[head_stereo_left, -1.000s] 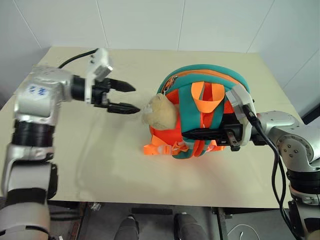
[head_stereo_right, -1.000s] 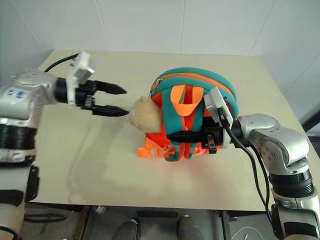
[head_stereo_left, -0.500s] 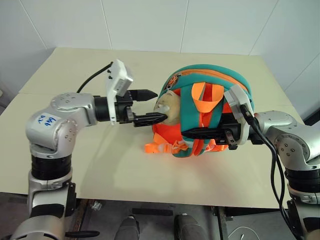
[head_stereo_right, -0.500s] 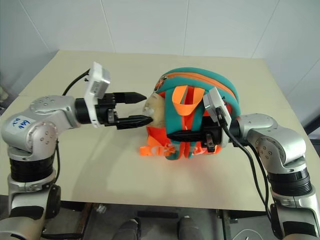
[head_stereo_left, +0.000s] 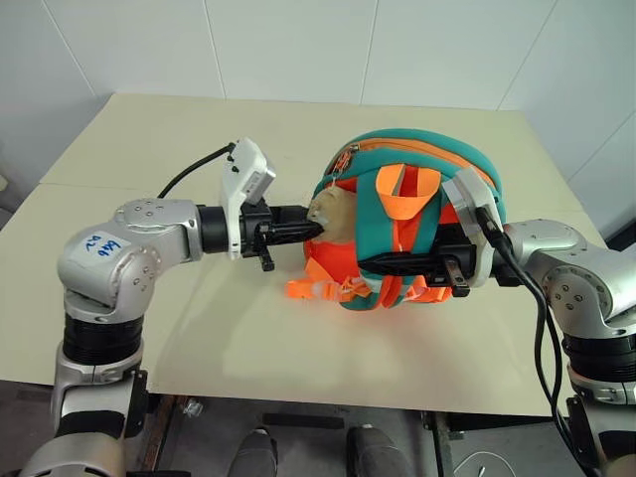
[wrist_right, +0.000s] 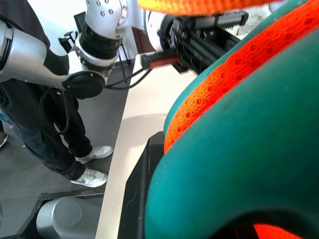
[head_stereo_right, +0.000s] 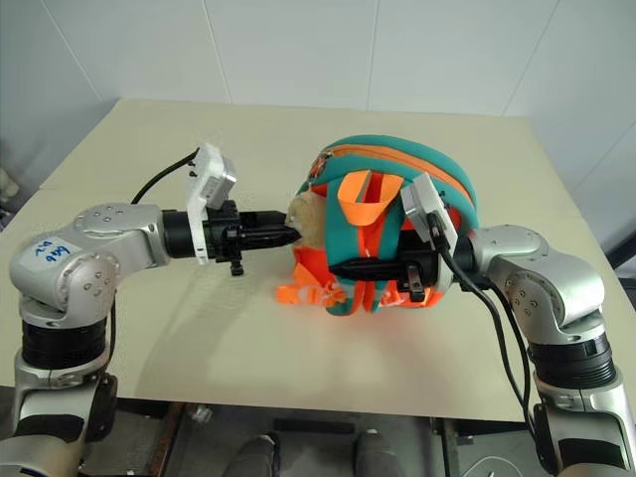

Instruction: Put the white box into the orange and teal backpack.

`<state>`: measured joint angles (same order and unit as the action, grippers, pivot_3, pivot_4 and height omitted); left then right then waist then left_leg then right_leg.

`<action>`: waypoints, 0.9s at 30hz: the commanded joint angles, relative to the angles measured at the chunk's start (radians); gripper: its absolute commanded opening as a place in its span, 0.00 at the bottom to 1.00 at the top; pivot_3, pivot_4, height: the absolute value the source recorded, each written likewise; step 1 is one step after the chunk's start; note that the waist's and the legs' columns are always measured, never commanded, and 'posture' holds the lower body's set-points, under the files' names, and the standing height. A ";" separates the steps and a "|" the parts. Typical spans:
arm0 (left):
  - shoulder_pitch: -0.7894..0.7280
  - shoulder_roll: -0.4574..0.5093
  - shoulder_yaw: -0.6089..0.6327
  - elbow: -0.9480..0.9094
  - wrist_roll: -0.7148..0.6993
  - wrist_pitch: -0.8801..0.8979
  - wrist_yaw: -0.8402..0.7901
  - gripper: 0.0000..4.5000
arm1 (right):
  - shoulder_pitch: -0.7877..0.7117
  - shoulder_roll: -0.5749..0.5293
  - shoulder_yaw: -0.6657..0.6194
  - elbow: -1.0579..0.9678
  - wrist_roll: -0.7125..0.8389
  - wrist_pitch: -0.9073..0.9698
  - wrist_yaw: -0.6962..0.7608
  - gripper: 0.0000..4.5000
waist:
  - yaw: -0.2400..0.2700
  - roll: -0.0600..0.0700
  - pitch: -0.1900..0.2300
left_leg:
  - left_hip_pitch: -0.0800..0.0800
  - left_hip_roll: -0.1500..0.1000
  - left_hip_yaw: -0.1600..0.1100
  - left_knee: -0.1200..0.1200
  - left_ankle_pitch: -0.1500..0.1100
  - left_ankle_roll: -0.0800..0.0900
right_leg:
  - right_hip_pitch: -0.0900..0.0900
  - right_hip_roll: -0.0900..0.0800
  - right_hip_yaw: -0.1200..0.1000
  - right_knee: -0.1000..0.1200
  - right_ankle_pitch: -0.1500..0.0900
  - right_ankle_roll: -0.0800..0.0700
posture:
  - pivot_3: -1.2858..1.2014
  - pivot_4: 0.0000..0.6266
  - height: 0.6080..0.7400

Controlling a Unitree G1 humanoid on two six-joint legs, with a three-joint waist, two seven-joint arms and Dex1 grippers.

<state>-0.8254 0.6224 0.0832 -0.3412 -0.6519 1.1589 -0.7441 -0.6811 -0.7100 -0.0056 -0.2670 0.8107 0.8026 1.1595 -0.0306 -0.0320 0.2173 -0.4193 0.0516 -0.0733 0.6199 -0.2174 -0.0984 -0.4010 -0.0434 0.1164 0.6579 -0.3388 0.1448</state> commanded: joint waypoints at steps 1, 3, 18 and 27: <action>-0.041 0.051 0.067 -0.014 -0.063 0.049 -0.006 0.06 | 0.006 0.001 -0.030 -0.030 0.018 -0.024 0.003 0.00 | -0.002 0.000 0.000 | 0.000 0.000 0.000 0.000 0.000 0.000 | 0.000 0.000 0.000 0.000 0.000 0.000 | 0.52 0.24 1.00; -0.050 0.073 0.080 -0.005 -0.084 0.069 -0.005 0.06 | 0.009 0.001 -0.031 -0.032 0.018 -0.026 0.003 0.00 | -0.003 0.000 0.000 | 0.000 0.000 0.000 -0.001 0.000 0.000 | 0.000 0.000 0.000 0.000 0.000 0.000 | 0.52 0.24 1.00; -0.058 0.311 0.123 0.153 -0.083 0.058 -0.034 0.06 | 0.049 -0.011 -0.044 -0.055 0.034 -0.032 0.002 0.00 | -0.016 0.000 0.000 | 0.000 0.000 0.000 -0.005 0.000 0.000 | -0.001 0.000 0.000 -0.003 0.000 0.000 | 0.52 0.24 1.00; -0.059 0.416 0.015 0.329 -0.013 -0.036 -0.141 0.05 | 0.077 -0.010 -0.056 -0.085 0.067 -0.030 0.002 0.00 | -0.027 0.000 0.000 | 0.000 0.000 0.000 -0.006 0.000 0.000 | -0.001 0.000 0.000 -0.004 0.000 0.000 | 0.52 0.24 1.00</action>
<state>-0.8711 1.0002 0.0962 -0.0479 -0.7090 1.1444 -0.8716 -0.6089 -0.7101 -0.0116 -0.3156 0.8478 0.7851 1.1552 -0.0575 -0.0319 0.2173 -0.4191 0.0517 -0.0732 0.6135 -0.2174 -0.0985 -0.4017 -0.0434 0.1164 0.6540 -0.3392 0.1444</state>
